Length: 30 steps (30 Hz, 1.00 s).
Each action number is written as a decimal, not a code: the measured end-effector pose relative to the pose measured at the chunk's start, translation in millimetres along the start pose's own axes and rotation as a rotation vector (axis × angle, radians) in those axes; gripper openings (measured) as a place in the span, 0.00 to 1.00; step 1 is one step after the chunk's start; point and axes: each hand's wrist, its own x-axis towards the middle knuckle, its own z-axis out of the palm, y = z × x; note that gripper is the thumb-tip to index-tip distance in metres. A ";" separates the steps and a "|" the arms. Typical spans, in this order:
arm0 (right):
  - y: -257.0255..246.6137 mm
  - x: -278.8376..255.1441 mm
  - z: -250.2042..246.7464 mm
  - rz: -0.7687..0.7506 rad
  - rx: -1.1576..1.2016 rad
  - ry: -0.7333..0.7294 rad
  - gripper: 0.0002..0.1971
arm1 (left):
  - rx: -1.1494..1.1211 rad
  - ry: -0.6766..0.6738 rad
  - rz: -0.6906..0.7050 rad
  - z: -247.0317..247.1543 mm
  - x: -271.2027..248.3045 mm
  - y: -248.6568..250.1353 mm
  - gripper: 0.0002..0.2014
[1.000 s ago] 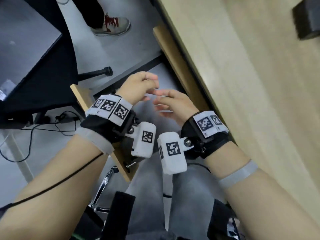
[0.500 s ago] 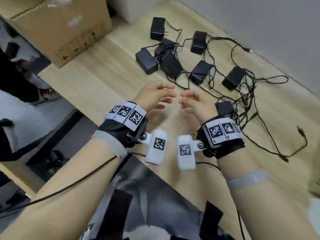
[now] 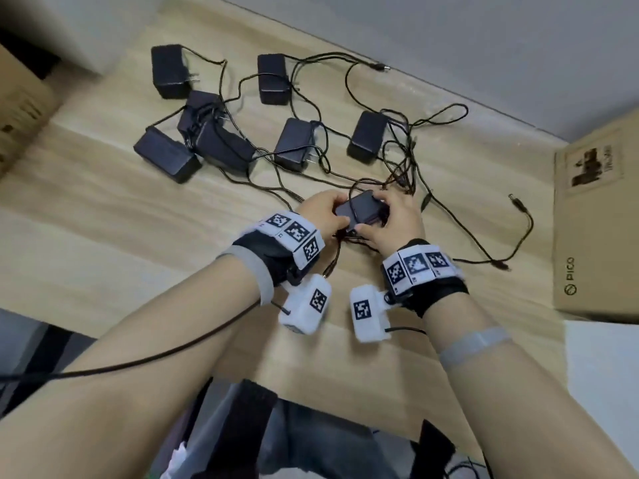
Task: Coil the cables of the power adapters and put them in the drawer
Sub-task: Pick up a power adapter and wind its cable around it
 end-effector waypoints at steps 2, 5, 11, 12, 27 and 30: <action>3.3 0.0 -1.0 0.029 0.030 0.036 0.25 | 0.150 -0.017 0.006 1.1 6.0 1.5 0.25; 7.0 -3.4 0.4 0.053 0.083 0.069 0.20 | 0.443 -0.006 0.036 4.5 10.5 4.7 0.29; 8.2 -12.9 1.1 0.066 0.194 0.089 0.19 | 0.525 0.028 0.039 3.0 2.8 13.5 0.24; 9.0 -14.1 -0.2 0.087 0.223 0.100 0.19 | 0.512 0.049 0.043 2.9 0.0 13.6 0.24; 24.0 -39.8 -38.8 0.200 0.165 0.227 0.17 | 0.245 0.192 0.319 -41.5 -61.1 65.7 0.14; 20.1 -44.2 -55.2 0.250 0.092 0.130 0.17 | 0.080 0.191 0.385 -50.3 -77.6 87.4 0.15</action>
